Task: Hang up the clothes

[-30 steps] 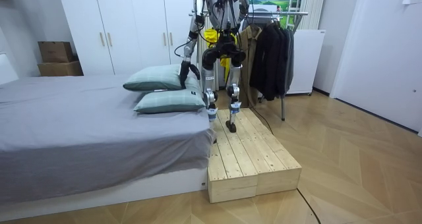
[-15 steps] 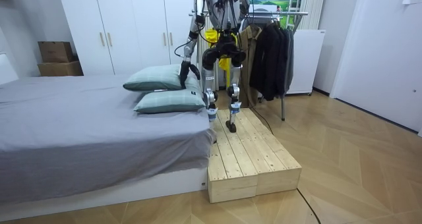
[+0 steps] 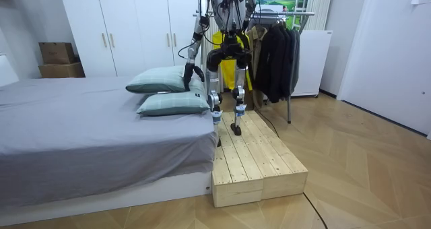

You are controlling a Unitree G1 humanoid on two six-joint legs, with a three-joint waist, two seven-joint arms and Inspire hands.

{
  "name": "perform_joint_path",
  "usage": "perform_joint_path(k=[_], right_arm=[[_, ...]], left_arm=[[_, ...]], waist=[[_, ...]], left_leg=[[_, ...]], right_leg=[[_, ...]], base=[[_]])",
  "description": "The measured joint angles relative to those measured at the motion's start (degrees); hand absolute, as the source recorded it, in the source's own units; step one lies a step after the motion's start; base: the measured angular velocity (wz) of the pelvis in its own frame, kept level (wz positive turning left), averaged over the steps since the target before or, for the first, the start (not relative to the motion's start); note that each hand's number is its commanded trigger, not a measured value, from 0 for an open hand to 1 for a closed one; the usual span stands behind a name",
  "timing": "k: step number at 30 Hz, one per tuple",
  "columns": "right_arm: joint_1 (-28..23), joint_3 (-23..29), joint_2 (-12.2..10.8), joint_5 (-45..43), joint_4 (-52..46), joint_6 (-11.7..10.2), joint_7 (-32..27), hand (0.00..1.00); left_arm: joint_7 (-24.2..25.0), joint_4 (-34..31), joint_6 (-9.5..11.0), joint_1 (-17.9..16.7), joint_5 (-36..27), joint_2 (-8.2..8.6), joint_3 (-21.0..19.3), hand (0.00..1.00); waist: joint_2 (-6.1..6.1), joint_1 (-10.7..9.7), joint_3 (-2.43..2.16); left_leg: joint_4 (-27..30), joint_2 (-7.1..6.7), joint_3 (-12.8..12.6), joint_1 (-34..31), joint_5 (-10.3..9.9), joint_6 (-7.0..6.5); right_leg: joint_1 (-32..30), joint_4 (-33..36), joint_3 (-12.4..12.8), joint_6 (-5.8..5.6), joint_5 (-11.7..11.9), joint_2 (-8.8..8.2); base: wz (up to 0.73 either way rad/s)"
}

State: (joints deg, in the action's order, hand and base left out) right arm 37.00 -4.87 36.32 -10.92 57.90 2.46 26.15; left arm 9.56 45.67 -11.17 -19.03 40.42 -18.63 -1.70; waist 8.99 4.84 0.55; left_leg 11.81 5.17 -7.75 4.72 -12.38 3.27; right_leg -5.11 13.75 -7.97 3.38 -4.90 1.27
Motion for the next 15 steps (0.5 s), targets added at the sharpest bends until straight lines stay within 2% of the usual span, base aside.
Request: perform_joint_path(k=[6, 15], right_arm=[[-1.2, 6.4, 0.0, -0.3, -0.6, -0.1, -8.8, 0.00], [-5.5, 9.4, 0.6, -0.7, -0.6, -1.5, -16.0, 0.00]], left_arm=[[0.0, 0.0, 0.0, -1.0, -0.3, 0.04, -1.8, 0.00], [0.0, 0.0, 0.0, -2.1, -0.2, 0.14, -2.7, 0.00]], waist=[[-0.14, -2.5, 0.00], [-0.79, -5.2, -0.14]], left_leg=[[-0.2, 0.09, -0.3, 0.1, 0.0, 0.01], [-0.4, 0.20, -0.8, 0.3, -0.1, -0.05]], right_leg=[[-0.1, -0.1, 0.2, 0.06, 0.1, 0.19], [0.0, -0.2, 0.6, 0.08, 0.3, 0.40]], base=[[-0.02], [-0.03]])
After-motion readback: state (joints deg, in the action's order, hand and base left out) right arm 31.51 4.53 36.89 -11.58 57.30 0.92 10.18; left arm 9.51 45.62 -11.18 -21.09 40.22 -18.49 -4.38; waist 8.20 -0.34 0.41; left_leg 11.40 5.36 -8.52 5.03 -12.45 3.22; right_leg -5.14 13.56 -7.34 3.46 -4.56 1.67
